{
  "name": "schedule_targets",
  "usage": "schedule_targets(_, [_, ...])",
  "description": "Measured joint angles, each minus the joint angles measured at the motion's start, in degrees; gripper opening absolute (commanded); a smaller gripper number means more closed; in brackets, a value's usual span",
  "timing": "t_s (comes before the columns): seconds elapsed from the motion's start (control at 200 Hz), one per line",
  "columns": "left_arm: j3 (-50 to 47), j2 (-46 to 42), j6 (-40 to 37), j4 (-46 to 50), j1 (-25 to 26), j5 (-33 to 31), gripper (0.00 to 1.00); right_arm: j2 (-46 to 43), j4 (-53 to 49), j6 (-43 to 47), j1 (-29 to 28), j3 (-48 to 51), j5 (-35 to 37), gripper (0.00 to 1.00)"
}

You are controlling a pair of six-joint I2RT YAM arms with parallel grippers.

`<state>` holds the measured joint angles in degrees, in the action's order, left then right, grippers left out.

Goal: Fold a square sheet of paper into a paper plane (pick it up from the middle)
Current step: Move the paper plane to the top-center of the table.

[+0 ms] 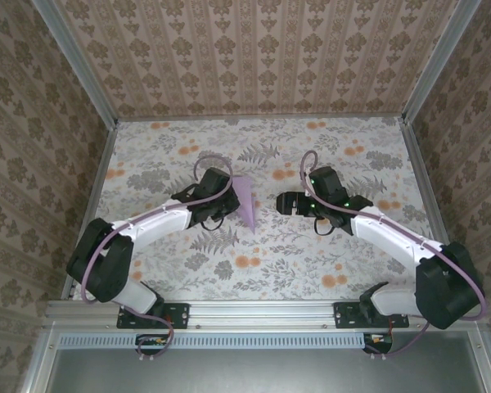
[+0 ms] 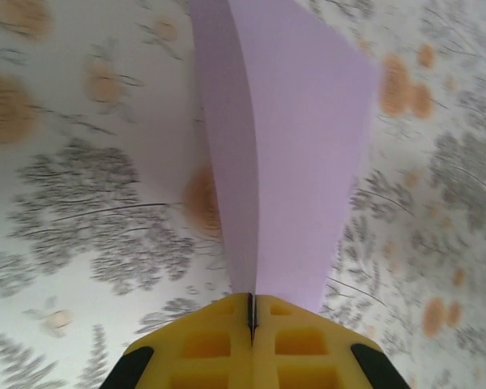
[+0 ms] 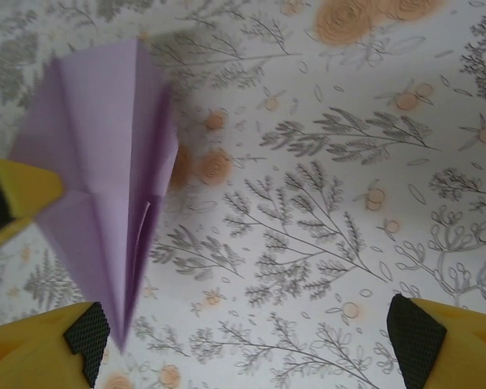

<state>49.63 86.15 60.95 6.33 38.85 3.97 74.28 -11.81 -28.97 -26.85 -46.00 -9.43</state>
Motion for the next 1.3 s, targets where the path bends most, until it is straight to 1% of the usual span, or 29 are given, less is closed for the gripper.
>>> schedule_targets(0.12, [-2.5,1.1,-1.5,-8.8,-0.7,6.5,0.00,0.0,0.9,-1.6,-1.0,0.0,-0.5,0.86])
schedule_targets(0.23, [-2.6,2.6,-2.8,-13.0,-1.0,10.2,0.00,1.1,1.5,-3.1,-2.5,-0.1,-0.9,0.79])
schedule_targets(0.43, [-3.0,6.3,-3.7,-16.7,-1.3,13.0,0.00,9.0,1.1,-4.6,-6.4,-3.7,-1.2,0.62])
schedule_targets(0.505, [-4.0,7.9,-3.7,-17.8,-1.7,13.4,0.00,11.2,1.2,-5.2,-7.6,-4.9,-1.3,0.54])
schedule_targets(0.615, [-6.5,9.4,-3.6,-18.6,-2.3,13.4,0.00,14.4,1.2,-5.9,-8.9,-6.8,-1.6,0.47])
schedule_targets(0.74, [-8.9,9.9,-3.5,-19.2,-2.9,13.2,0.00,17.9,1.3,-6.9,-10.1,-8.6,-2.0,0.44])
schedule_targets(0.85, [-10.6,9.9,-2.9,-20.7,-3.3,13.1,0.00,20.7,1.4,-7.2,-11.1,-9.6,-3.5,0.39])
schedule_targets(0.96, [-11.2,10.3,-2.3,-21.9,-3.7,13.2,0.00,22.0,1.4,-7.3,-12.3,-10.4,-4.7,0.36])
schedule_targets(1.17, [-11.2,10.5,-2.0,-23.4,-3.8,13.2,0.00,23.7,1.3,-7.3,-13.2,-12.6,-5.4,0.35])
schedule_targets(1.3, [-11.3,10.5,-2.0,-23.6,-4.0,13.2,0.00,25.5,0.7,-7.3,-13.2,-13.7,-5.4,0.37])
